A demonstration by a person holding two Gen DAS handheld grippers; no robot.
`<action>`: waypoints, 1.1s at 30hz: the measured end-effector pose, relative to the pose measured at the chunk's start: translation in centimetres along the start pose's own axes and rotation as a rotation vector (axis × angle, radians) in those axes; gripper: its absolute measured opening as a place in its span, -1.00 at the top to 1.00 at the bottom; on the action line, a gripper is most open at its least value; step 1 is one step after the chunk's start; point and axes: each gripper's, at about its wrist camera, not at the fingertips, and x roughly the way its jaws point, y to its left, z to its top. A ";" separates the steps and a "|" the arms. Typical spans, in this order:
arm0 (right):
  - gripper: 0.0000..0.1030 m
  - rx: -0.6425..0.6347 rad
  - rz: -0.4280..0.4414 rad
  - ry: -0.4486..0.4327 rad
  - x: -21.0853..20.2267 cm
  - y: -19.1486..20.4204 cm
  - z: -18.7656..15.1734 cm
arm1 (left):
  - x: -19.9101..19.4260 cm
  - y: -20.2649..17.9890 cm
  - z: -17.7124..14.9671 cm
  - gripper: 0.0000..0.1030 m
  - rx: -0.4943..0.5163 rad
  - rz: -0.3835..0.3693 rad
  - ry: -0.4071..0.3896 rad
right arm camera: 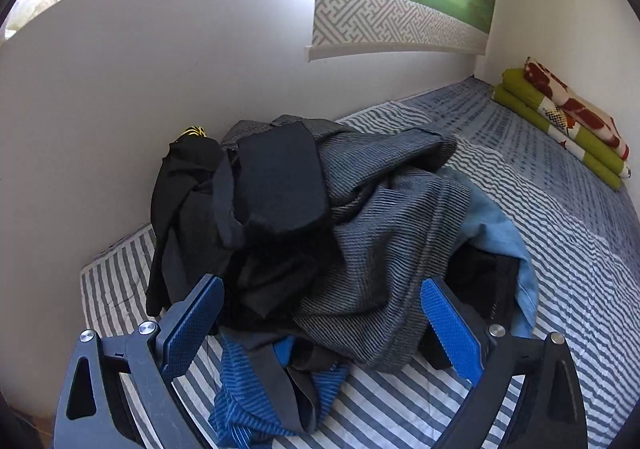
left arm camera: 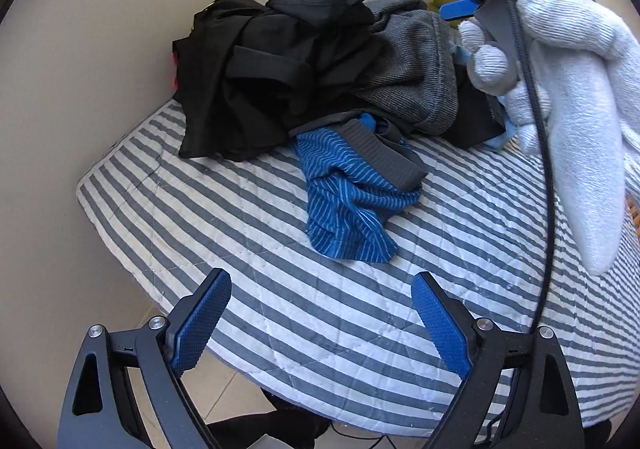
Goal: Organize objects
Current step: 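Grasp the black yellow-striped shorts in the heap with the right tool, then pull the shorts out of the heap and lay them on the bed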
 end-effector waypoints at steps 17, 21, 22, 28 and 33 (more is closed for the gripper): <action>0.90 0.084 -0.008 0.038 2.1 -1.7 2.3 | -0.8 0.1 0.5 -0.59 -0.012 -0.004 -0.021; 0.91 0.155 -0.045 -0.017 -2.0 -5.9 0.5 | -1.9 -0.9 0.3 -0.59 -0.007 -0.011 -0.031; 0.91 0.155 -0.063 -0.032 -3.0 -6.5 -0.1 | -2.2 -1.2 0.3 -0.59 0.002 -0.010 -0.037; 0.91 0.178 -0.211 -0.085 -9.9 -12.7 -6.2 | -3.6 -3.8 -0.1 -0.59 0.048 -0.020 -0.046; 0.92 0.291 -0.351 -0.090 -15.5 -19.6 -13.4 | -5.1 -7.7 -0.5 -0.59 0.118 -0.049 -0.064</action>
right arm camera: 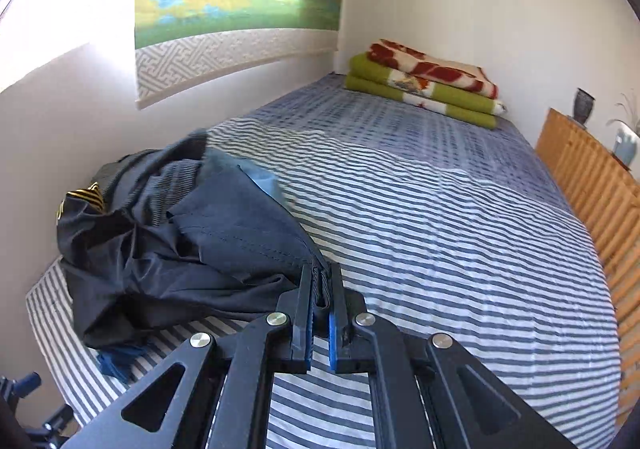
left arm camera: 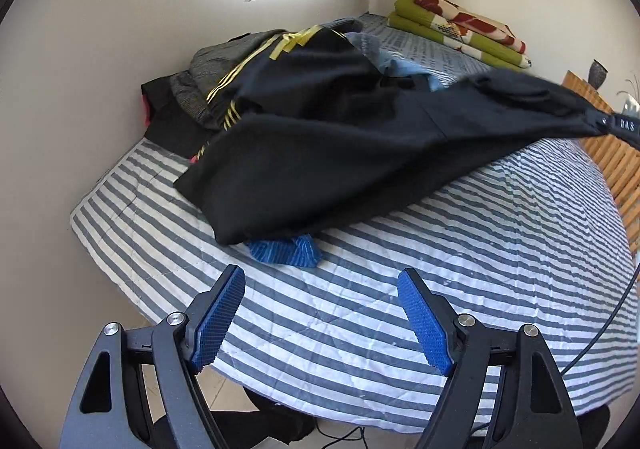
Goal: Organize objects
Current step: 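Pull the shorts out of the heap and lay them on the bed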
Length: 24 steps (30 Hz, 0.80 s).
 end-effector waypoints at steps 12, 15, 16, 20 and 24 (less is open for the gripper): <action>0.91 0.301 -0.263 0.153 -4.8 -19.7 -11.8 | 2.5 -13.0 0.0 -0.59 0.208 -0.154 0.073; 0.84 0.304 -0.221 0.233 -4.6 -20.2 -14.3 | 5.4 -16.3 -0.9 -0.59 0.260 -0.153 0.112; 0.68 0.294 -0.222 0.248 -4.6 -19.9 -15.0 | 6.5 -17.2 -1.0 -0.59 0.273 -0.150 0.124; 0.04 0.264 -0.198 0.239 -5.4 -19.2 -17.4 | 10.9 -19.3 -1.5 -0.59 0.317 -0.078 0.127; 0.04 0.263 -0.151 0.237 -5.5 -17.7 -18.1 | 14.7 -19.1 -1.8 -0.59 0.325 -0.048 0.218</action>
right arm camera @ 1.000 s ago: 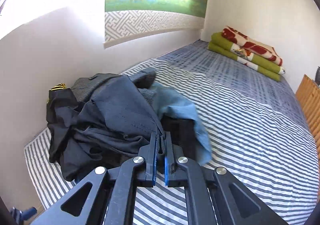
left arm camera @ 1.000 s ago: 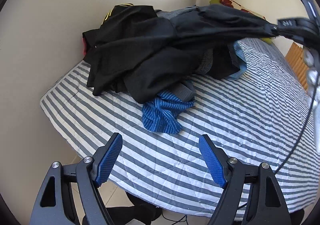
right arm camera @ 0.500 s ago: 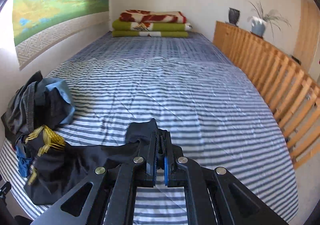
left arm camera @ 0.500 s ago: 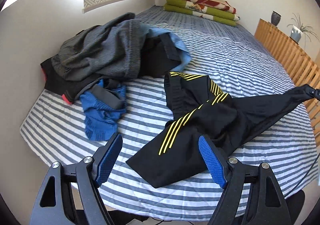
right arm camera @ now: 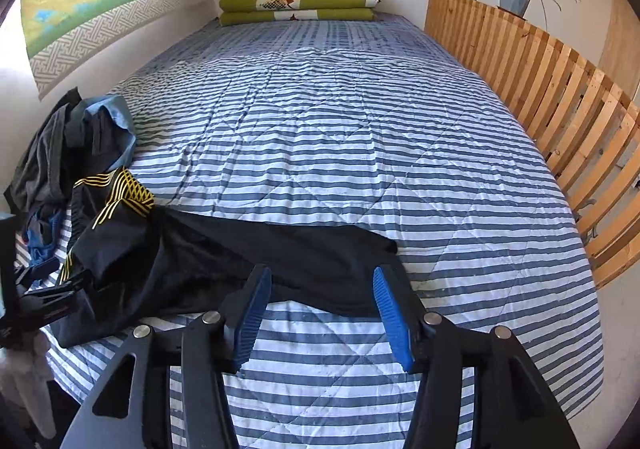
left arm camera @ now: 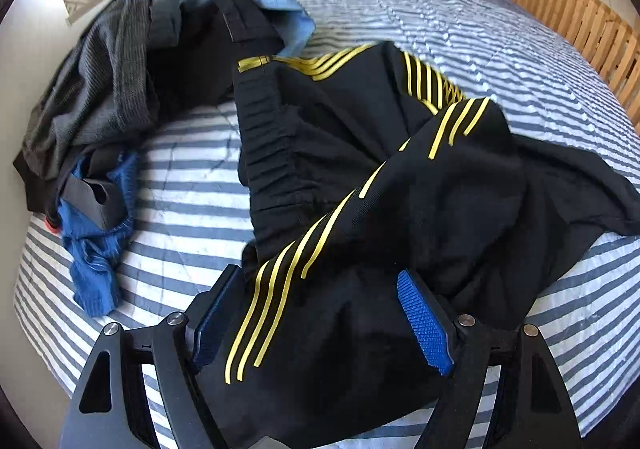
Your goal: Organize objects
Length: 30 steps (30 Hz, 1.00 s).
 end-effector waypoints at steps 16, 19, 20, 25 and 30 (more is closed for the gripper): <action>0.04 -0.054 0.133 0.040 2.3 5.2 -0.1 | 2.9 1.7 -2.7 -1.00 -0.072 -0.109 0.038; 0.03 -0.072 0.162 0.050 3.1 6.9 0.6 | 2.6 1.7 -3.5 -1.00 -0.055 -0.126 -0.005; 0.03 -0.079 0.174 0.052 3.3 7.6 0.9 | 2.5 1.7 -3.7 -1.00 -0.062 -0.134 -0.018; 0.00 -0.125 0.235 0.075 5.1 11.6 2.7 | 2.0 1.7 -4.4 -1.00 -0.108 -0.145 -0.044; -0.03 -0.177 0.266 0.119 8.1 15.9 5.3 | 1.6 1.4 -4.9 -1.00 -0.069 -0.160 -0.027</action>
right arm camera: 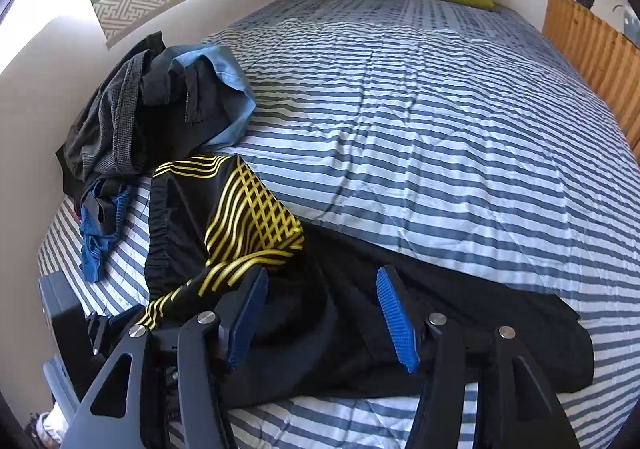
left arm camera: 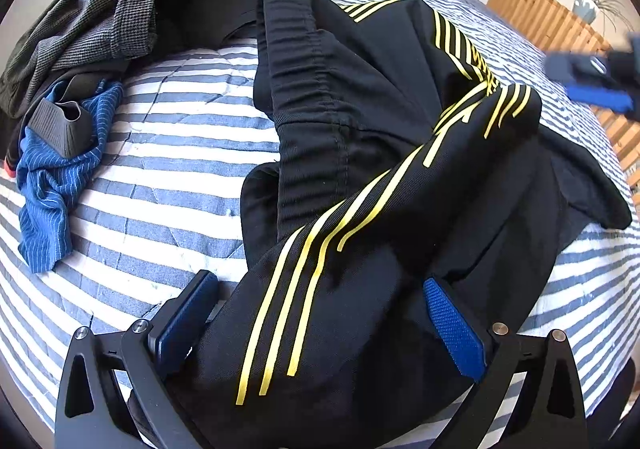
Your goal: Organize objects
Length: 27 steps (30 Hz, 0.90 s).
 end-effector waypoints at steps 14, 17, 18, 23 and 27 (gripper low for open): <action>0.44 -0.184 -0.046 0.158 9.2 6.5 4.6 | -2.6 0.7 -1.3 -0.64 0.000 -0.059 0.036; 0.90 -0.170 -0.034 0.148 7.8 5.4 4.1 | -4.0 1.6 -1.6 -0.53 -0.023 -0.058 0.015; 0.91 -0.159 -0.031 0.130 6.9 4.8 4.0 | -4.6 1.8 -1.7 -0.45 -0.021 -0.045 0.001; 0.92 -0.077 -0.019 0.045 1.2 0.8 2.6 | -8.0 2.4 -2.0 -0.40 -0.024 -0.060 -0.056; 0.92 0.007 -0.034 0.011 -2.4 -3.6 -1.3 | -10.5 4.6 -0.8 -0.40 -0.006 -0.083 -0.096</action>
